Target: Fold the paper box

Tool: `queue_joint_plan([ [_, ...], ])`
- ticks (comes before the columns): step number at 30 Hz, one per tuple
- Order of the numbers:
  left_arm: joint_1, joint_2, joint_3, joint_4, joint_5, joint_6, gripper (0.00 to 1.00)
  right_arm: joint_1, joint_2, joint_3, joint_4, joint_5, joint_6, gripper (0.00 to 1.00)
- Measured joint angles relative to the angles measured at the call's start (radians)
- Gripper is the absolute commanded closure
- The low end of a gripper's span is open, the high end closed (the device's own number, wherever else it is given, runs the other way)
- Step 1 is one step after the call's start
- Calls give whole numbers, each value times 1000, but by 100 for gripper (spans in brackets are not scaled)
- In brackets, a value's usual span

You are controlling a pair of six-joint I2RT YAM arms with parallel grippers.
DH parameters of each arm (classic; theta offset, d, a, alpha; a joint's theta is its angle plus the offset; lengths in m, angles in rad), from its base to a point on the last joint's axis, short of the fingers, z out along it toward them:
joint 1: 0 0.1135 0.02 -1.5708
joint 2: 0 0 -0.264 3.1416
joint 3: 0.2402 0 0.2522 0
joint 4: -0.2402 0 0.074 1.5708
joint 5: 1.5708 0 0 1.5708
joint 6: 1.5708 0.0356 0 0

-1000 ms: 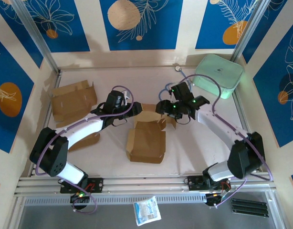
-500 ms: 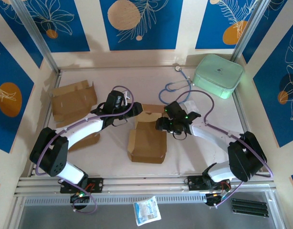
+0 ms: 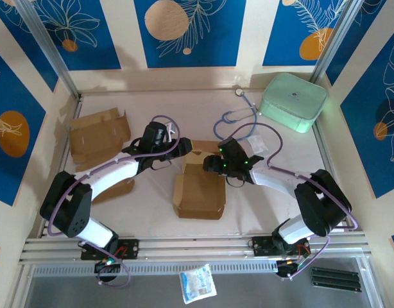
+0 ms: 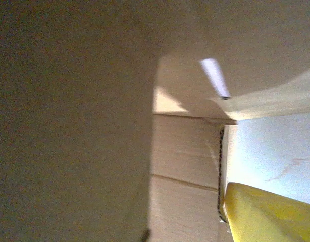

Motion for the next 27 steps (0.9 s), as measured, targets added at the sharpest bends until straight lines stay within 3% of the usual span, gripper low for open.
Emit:
queue_joint_plan([
  [8,3,0,0,0,-5,0,44,2,53,-7,90,-35,21,32],
  [14,3,-1,0,-1,-16,4,42,22,3,-2,19,-30,5,29],
  [21,1,-21,0,-8,-39,33,34,94,-278,-64,-131,46,-18,25],
  [27,-3,-21,0,-27,-43,46,30,24,-486,-116,-195,138,-65,23],
])
